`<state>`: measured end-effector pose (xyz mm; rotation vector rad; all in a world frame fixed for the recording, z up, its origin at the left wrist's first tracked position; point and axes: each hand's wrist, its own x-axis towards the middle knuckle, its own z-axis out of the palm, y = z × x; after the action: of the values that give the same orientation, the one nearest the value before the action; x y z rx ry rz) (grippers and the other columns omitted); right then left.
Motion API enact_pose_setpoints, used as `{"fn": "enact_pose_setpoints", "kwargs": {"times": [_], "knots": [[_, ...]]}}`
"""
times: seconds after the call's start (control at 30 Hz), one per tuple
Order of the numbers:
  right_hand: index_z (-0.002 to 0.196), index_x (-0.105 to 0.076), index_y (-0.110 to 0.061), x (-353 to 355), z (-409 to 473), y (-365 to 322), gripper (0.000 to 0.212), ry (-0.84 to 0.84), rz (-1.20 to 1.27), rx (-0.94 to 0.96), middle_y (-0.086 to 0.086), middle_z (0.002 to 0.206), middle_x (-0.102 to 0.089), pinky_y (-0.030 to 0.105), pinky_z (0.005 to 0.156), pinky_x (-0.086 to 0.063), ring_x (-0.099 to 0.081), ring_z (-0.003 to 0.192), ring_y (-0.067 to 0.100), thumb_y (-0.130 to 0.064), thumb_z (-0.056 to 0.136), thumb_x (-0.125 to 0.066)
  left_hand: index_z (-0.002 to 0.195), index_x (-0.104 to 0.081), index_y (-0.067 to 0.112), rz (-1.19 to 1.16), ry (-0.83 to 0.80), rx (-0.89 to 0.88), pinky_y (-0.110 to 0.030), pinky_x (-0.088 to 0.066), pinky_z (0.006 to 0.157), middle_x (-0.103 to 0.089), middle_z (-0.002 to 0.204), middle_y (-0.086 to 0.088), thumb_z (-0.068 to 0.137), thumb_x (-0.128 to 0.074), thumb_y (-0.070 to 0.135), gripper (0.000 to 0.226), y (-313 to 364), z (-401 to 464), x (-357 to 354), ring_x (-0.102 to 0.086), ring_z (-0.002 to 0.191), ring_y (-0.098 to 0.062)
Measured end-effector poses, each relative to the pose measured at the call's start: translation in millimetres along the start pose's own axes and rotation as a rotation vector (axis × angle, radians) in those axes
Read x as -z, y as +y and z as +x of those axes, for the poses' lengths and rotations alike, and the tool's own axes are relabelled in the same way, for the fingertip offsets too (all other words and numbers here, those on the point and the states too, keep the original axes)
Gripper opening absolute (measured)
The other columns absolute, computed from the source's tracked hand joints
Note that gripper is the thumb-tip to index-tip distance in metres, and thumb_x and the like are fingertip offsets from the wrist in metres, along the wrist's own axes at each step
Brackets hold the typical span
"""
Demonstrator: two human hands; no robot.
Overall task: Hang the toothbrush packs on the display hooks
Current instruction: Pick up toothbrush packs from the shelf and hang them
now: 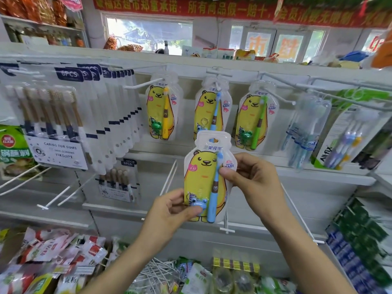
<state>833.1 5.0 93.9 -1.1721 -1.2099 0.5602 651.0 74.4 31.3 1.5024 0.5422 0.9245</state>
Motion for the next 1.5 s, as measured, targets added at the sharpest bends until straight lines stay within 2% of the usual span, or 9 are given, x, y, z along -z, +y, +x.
{"fn": "enact_pose_setpoints", "kwargs": {"times": [0.27,0.4,0.6,0.77,0.9,1.07,1.2,1.33,1.5], "knots": [[0.099,-0.070,-0.009,-9.1,3.8,-29.0,0.012,0.015,0.028,0.144,-0.001,0.092,-0.079,0.018,0.073,-0.056,-0.075,0.087,0.011,-0.003,0.089,-0.068,0.098,-0.073,0.014,-0.014,0.029,-0.113,-0.022,-0.057,0.072,-0.078,0.095,-0.003,0.071,-0.074,0.013,0.027,22.8,6.5,4.4,-0.075,0.086,-0.015],[0.104,-0.070,-0.007,-12.4,14.3,-44.7,0.014,0.050,0.033,0.199,-0.001,0.094,-0.079,0.018,0.073,-0.056,-0.075,0.088,0.012,-0.005,0.090,-0.069,0.094,-0.079,0.028,-0.001,0.031,-0.189,-0.024,-0.059,0.072,-0.078,0.097,-0.002,0.073,-0.074,0.012,0.026,41.9,14.8,8.6,-0.075,0.087,-0.016],[0.104,-0.070,-0.007,-15.6,25.2,-57.1,0.015,0.076,0.078,0.234,-0.002,0.094,-0.079,0.018,0.073,-0.056,-0.074,0.087,0.011,-0.002,0.090,-0.067,0.091,-0.078,0.034,0.010,0.031,-0.227,-0.028,-0.060,0.067,-0.079,0.092,0.000,0.073,-0.073,0.016,0.027,58.7,24.3,10.3,-0.075,0.082,-0.017],[0.103,-0.070,-0.009,-16.2,28.0,-56.7,0.015,0.098,0.085,0.247,0.000,0.095,-0.078,0.020,0.074,-0.056,-0.074,0.089,0.014,-0.002,0.090,-0.068,0.089,-0.077,0.024,0.034,0.042,-0.230,-0.029,-0.061,0.068,-0.079,0.091,-0.002,0.073,-0.075,0.016,0.018,60.3,30.5,13.7,-0.074,0.080,-0.017],[0.104,-0.070,-0.010,-15.0,26.4,-54.0,0.016,0.113,0.088,0.261,-0.002,0.094,-0.078,0.019,0.074,-0.056,-0.074,0.088,0.012,-0.002,0.090,-0.068,0.096,-0.076,0.031,0.046,0.014,-0.265,-0.027,-0.060,0.069,-0.078,0.094,-0.002,0.075,-0.083,0.032,0.022,59.7,30.5,16.4,-0.075,0.082,-0.019],[0.104,-0.070,-0.007,-13.4,33.3,-51.2,0.016,0.130,0.079,0.263,-0.001,0.093,-0.079,0.019,0.072,-0.056,-0.075,0.087,0.012,-0.001,0.089,-0.068,0.095,-0.076,0.030,0.060,0.015,-0.269,-0.026,-0.060,0.070,-0.079,0.093,-0.001,0.073,-0.075,0.017,0.026,55.5,37.6,14.9,-0.075,0.081,-0.019],[0.105,-0.071,-0.007,-10.9,48.9,-44.0,0.016,0.144,0.070,0.233,0.003,0.095,-0.078,0.023,0.073,-0.057,-0.075,0.088,0.016,-0.001,0.089,-0.069,0.095,-0.077,0.025,0.059,0.024,-0.258,-0.030,-0.061,0.076,-0.079,0.094,-0.001,0.074,-0.074,0.019,0.023,51.8,47.7,14.8,-0.075,0.084,-0.020],[0.105,-0.071,-0.006,-7.0,70.3,-28.8,0.015,0.162,0.001,0.193,0.006,0.098,-0.078,0.036,0.080,-0.060,-0.075,0.092,0.021,-0.005,0.090,-0.070,0.102,-0.071,0.016,0.070,0.031,-0.213,-0.026,-0.060,0.067,-0.079,0.093,0.000,0.073,-0.073,0.022,0.029,47.6,65.5,12.8,-0.075,0.080,-0.018],[0.103,-0.071,-0.005,-0.9,99.5,-13.2,0.013,0.191,-0.109,0.174,0.006,0.096,-0.078,0.042,0.081,-0.061,-0.075,0.090,0.020,-0.009,0.091,-0.071,0.100,-0.068,0.015,0.060,0.010,-0.158,-0.028,-0.061,0.066,-0.078,0.091,0.001,0.075,-0.072,0.018,0.025,38.3,101.8,12.7,-0.075,0.078,-0.016]]}}
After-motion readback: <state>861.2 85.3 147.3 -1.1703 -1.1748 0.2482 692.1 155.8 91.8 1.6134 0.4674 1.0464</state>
